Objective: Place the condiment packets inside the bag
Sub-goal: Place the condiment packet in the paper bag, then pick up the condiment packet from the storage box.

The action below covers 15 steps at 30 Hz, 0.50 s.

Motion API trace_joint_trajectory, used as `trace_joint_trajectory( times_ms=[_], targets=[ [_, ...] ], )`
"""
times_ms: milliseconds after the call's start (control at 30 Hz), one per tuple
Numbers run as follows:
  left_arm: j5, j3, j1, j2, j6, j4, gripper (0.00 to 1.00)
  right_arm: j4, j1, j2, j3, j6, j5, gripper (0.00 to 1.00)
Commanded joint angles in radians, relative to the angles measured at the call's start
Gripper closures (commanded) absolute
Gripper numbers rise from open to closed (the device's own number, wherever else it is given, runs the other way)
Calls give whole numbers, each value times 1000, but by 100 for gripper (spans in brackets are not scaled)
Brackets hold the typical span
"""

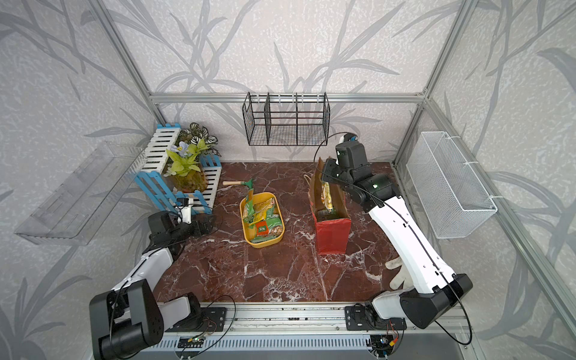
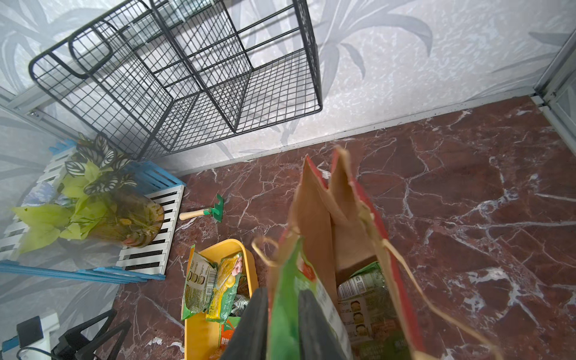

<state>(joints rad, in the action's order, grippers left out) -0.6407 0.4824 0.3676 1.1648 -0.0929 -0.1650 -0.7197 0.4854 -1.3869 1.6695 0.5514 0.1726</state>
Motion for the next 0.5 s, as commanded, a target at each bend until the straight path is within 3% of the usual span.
trace_joint_trajectory(
  times_ms=[0, 100, 133, 200, 333, 467],
  targets=[
    [-14, 1, -4, -17, -14, 2, 0, 30, 17, -2, 36, -34, 53, 69],
    [-15, 1, -3, -20, -16, 6, 0, 8, 24, -13, 51, -51, 99, 44],
    [-15, 1, -4, -23, -16, 8, 0, 10, 30, -12, 50, -59, 113, 41],
    [-14, 1, -4, -25, -18, 8, 0, 28, 62, -8, 44, -84, 140, 39],
    [-5, 5, -3, -18, -14, 9, 0, 60, 223, -33, 72, -226, 311, 34],
    [0, 16, -2, -1, -11, 16, 0, 50, 338, -111, 120, -268, 326, 26]
  ],
)
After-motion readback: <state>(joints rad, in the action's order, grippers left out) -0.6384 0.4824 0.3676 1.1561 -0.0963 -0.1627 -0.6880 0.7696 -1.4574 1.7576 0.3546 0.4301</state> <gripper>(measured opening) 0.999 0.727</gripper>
